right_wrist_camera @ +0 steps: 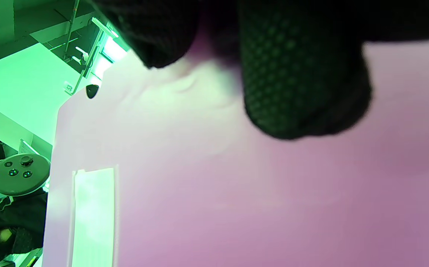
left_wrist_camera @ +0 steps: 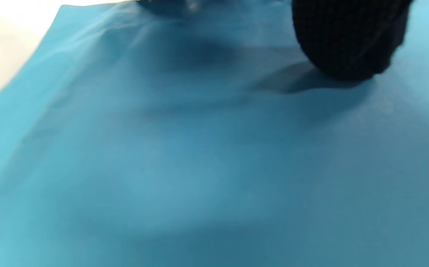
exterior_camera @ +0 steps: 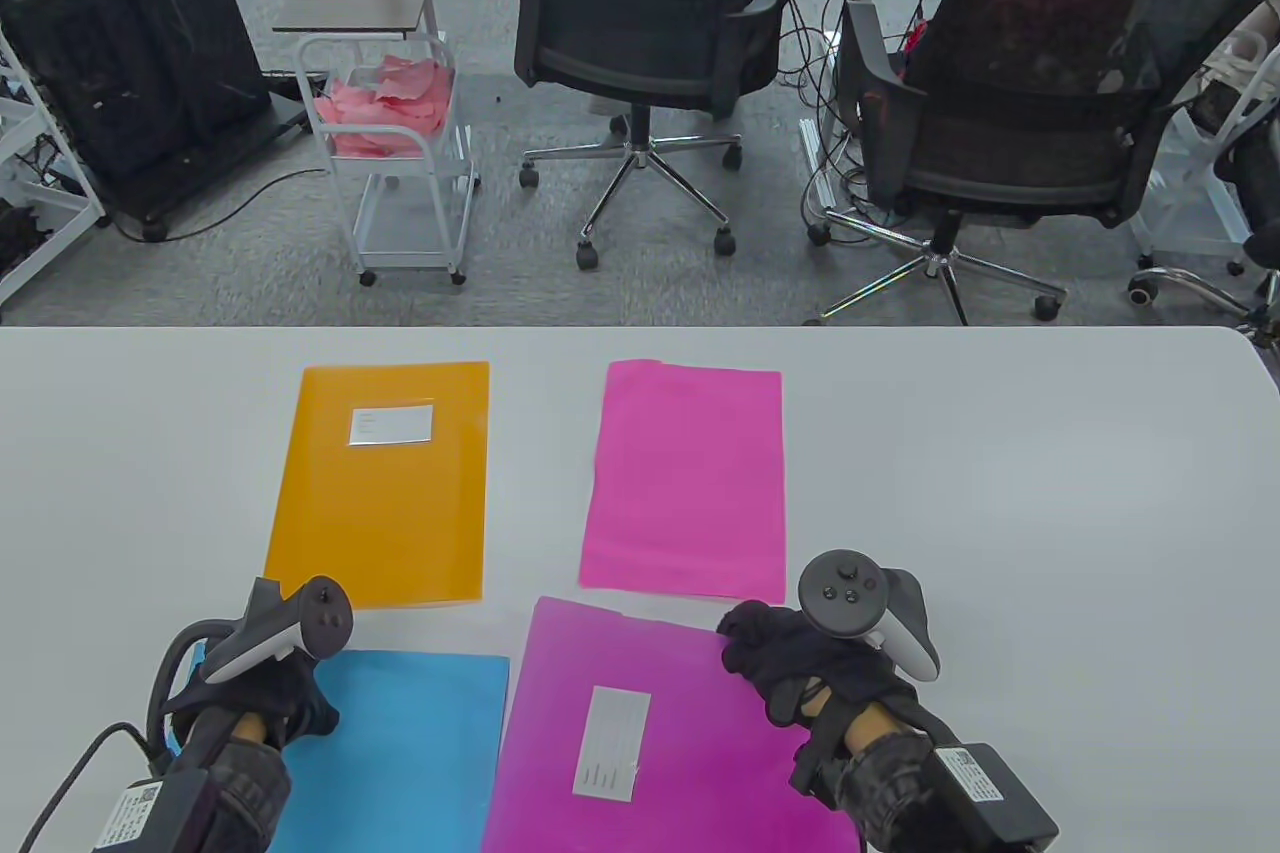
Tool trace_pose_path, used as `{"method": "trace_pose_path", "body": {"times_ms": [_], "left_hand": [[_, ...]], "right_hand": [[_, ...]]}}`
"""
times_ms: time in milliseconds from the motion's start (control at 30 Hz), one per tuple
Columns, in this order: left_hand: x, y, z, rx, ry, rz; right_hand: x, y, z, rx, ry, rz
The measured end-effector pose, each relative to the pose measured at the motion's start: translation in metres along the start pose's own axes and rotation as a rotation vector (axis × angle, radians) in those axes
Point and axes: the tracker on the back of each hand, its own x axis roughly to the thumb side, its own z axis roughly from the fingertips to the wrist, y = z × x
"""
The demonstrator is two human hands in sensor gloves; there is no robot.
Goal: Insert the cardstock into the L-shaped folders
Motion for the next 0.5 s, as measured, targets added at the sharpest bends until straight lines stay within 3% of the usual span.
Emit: {"method": "trace_pose_path", "body": {"times_ms": [500], "left_hand": [[0.0055, 0.0008, -0.0009, 0.070, 0.006, -0.067]], "right_hand": [[-0.0012, 0.0005, -0.0002, 0.002, 0.010, -0.001]]}}
